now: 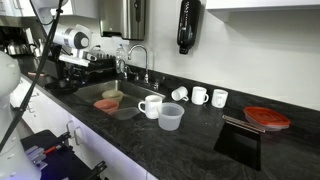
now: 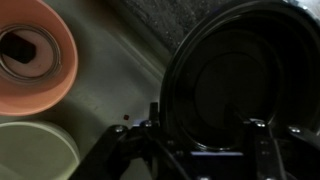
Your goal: Move the black bowl from the left to the right side of the sink
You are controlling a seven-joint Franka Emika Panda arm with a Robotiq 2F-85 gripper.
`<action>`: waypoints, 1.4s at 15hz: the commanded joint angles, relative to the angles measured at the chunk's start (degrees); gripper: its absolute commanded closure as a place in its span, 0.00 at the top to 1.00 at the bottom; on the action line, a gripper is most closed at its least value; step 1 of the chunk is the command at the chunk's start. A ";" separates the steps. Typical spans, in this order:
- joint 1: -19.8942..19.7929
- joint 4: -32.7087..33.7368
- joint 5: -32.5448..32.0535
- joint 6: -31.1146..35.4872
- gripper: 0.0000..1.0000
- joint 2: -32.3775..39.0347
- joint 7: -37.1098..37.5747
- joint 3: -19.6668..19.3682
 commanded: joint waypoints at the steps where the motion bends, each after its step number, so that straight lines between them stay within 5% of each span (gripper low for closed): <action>1: -0.97 1.62 1.14 -1.87 0.38 0.95 -1.94 1.11; 7: -1.47 0.01 3.22 -0.72 0.00 0.13 -2.34 1.51; 13: -3.57 -4.29 10.21 2.34 0.02 -4.47 -2.35 1.42; 21: -7.94 -21.40 14.29 4.42 0.02 -23.16 1.93 -4.68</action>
